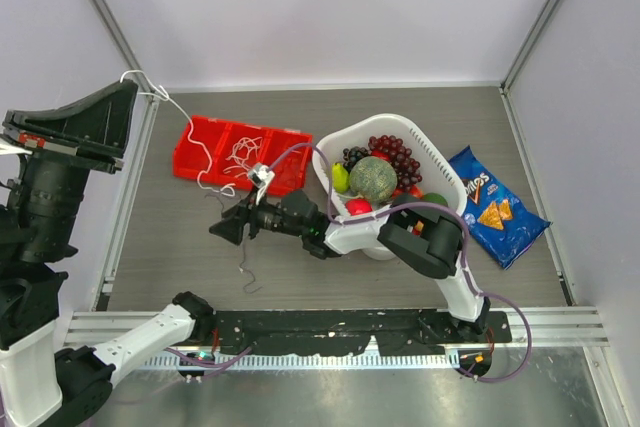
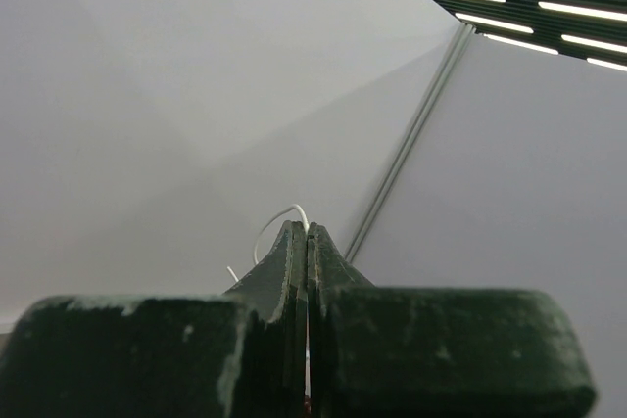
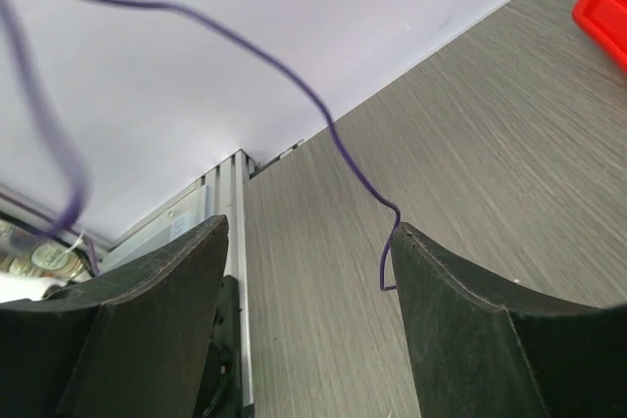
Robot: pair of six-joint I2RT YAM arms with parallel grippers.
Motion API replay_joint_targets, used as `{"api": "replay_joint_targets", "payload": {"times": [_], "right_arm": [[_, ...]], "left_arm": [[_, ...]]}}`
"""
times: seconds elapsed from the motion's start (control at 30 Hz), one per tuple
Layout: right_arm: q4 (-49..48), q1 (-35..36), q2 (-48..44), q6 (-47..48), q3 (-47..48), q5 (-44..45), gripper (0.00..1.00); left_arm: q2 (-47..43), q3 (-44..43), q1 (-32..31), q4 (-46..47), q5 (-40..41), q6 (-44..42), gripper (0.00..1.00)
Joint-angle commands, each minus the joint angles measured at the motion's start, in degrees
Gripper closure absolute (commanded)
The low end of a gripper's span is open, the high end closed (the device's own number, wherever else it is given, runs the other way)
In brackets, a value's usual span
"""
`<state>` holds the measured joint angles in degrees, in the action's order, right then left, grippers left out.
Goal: Untangle the cables
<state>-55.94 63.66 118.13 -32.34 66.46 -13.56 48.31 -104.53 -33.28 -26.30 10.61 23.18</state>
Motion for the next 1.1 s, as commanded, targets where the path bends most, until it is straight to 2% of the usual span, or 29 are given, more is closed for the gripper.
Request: {"api": "replay_joint_targets", "payload": {"times": [0.0, 0.17, 0.27, 0.37, 0.43, 0.5, 0.53, 0.57, 0.63, 0.77, 0.93, 1.07], "right_arm": [[-2.2, 0.4, 1.1, -0.1, 4.6, 5.5, 0.28], [6.3, 0.4, 1.0, 2.5, 7.4, 13.0, 0.36], [9.5, 0.5, -0.2, 4.8, 7.5, 16.2, 0.37], [9.7, 0.4, -0.1, 5.8, 8.0, 14.4, 0.37], [9.4, 0.5, 0.6, 5.7, 9.1, 10.4, 0.44], [8.2, 0.7, 1.1, 4.8, 9.8, 9.2, 0.56], [7.6, 0.8, 1.1, 4.7, 9.7, 9.0, 0.67], [7.3, 0.9, 0.8, 4.7, 9.5, 9.1, 0.83], [7.7, 0.8, -0.3, 5.0, 8.9, 9.7, 0.99], [9.0, 0.8, -5.4, 5.3, 0.8, 13.4, 0.99], [9.9, 0.7, -14.1, 3.2, -21.1, 23.0, 0.99], [19.3, 0.7, -20.6, 3.2, -26.7, 25.5, 0.99]], "left_arm": [[1.5, -1.7, -0.1, 3.4, -1.9, 1.3, 1.00], [1.7, -1.9, -0.1, 3.5, -2.9, 1.9, 1.00], [1.6, -1.8, -0.1, 3.5, -3.0, 2.0, 1.00], [1.3, -1.1, -0.2, 3.9, -3.2, 2.3, 1.00], [1.0, -0.3, -0.2, 4.2, -3.2, 2.6, 1.00], [0.9, -0.1, -0.2, 4.3, -3.1, 2.7, 1.00], [0.8, 0.0, -0.1, 4.3, -3.1, 2.8, 1.00], [0.7, 0.1, -0.1, 4.3, -3.1, 3.0, 1.00], [0.6, 0.6, -0.2, 4.4, -3.1, 3.4, 1.00], [0.1, 2.1, -0.2, 6.3, -3.1, 4.0, 1.00], [0.2, 1.0, -0.2, 6.0, -2.2, 1.4, 1.00], [-2.6, 6.0, -0.1, 7.3, 2.6, -1.4, 1.00]]}}
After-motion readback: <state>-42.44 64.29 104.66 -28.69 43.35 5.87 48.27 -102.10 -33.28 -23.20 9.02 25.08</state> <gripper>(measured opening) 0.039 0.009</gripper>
